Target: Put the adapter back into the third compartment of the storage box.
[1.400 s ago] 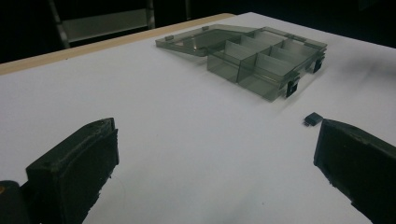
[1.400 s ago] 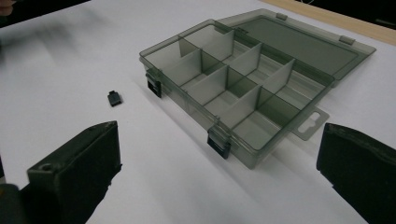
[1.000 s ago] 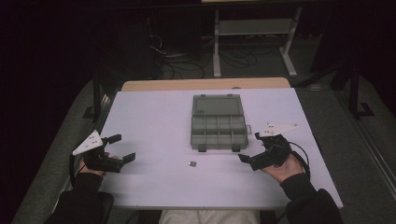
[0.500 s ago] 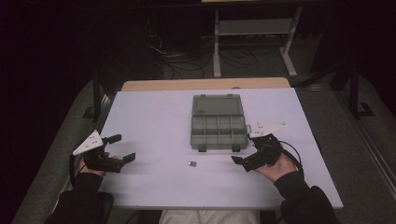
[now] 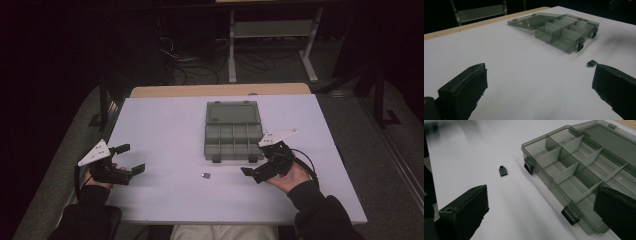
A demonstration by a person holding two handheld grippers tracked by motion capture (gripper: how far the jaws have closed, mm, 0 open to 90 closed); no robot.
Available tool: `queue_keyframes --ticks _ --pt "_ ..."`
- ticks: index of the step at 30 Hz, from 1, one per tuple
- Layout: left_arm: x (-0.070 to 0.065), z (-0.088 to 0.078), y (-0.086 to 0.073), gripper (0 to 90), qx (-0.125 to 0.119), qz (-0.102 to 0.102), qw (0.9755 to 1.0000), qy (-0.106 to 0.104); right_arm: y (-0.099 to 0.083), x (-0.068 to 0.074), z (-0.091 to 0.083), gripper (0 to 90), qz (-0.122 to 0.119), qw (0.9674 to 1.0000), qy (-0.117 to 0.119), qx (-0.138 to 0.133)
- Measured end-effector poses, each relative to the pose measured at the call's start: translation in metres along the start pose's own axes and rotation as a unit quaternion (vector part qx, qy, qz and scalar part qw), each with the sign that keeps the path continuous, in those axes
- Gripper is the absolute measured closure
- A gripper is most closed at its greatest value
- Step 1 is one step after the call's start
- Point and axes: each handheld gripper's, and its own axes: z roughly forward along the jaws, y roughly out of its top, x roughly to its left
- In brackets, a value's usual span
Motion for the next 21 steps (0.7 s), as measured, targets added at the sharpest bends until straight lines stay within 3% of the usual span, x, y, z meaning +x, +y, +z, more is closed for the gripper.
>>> queue_keyframes --ticks 21 --pt "0.0 0.0 0.0 0.0 0.0 0.0 1.0 -0.001 0.012 0.013 0.021 0.0 -0.017 0.9995 0.025 0.014"
